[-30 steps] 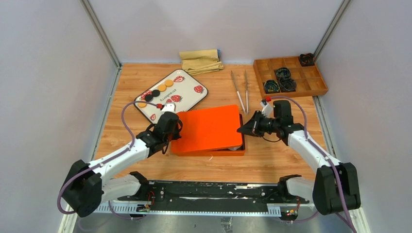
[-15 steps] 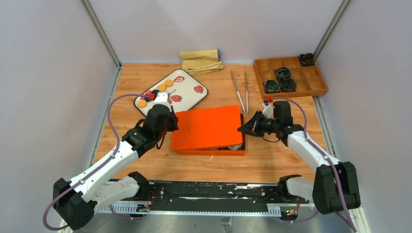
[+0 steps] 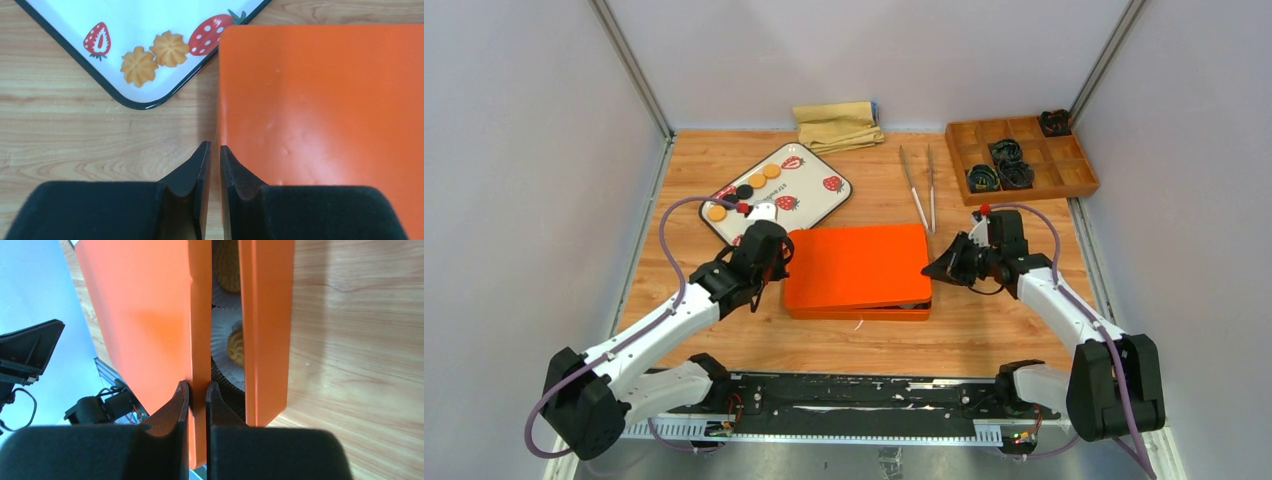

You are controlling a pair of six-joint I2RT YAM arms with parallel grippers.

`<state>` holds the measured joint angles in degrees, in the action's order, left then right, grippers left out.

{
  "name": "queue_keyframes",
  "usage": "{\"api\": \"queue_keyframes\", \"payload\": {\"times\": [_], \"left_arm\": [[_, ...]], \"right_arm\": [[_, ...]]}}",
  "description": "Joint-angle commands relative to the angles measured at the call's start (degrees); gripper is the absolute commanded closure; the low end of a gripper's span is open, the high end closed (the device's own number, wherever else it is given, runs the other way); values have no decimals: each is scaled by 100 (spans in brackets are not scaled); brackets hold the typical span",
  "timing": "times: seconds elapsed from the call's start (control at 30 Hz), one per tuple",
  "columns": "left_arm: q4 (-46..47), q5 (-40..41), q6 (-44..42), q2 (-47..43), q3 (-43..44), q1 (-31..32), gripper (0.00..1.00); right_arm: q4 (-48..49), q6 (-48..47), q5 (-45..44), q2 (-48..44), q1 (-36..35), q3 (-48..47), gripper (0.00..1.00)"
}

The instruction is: Pack the cookies

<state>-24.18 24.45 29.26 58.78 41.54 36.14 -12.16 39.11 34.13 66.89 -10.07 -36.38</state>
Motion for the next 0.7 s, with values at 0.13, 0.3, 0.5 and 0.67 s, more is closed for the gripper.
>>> {"api": "queue_keyframes", "payload": {"times": [0.13, 0.3, 0.5, 0.67], "left_arm": [[-686, 560, 514, -89, -272, 33, 82], [-333, 312, 522, 77, -490, 33, 84], [348, -201, 599, 643, -614, 34, 87], [673, -503, 608, 806, -641, 33, 88]], "right_arm": [[-868, -416, -1034, 144, 145, -226, 90], [-880, -448, -1079, 183, 147, -203, 88], [-955, -486, -1028, 15, 145, -301, 58], [-1331, -616, -1536, -333, 145, -478, 51]]}}
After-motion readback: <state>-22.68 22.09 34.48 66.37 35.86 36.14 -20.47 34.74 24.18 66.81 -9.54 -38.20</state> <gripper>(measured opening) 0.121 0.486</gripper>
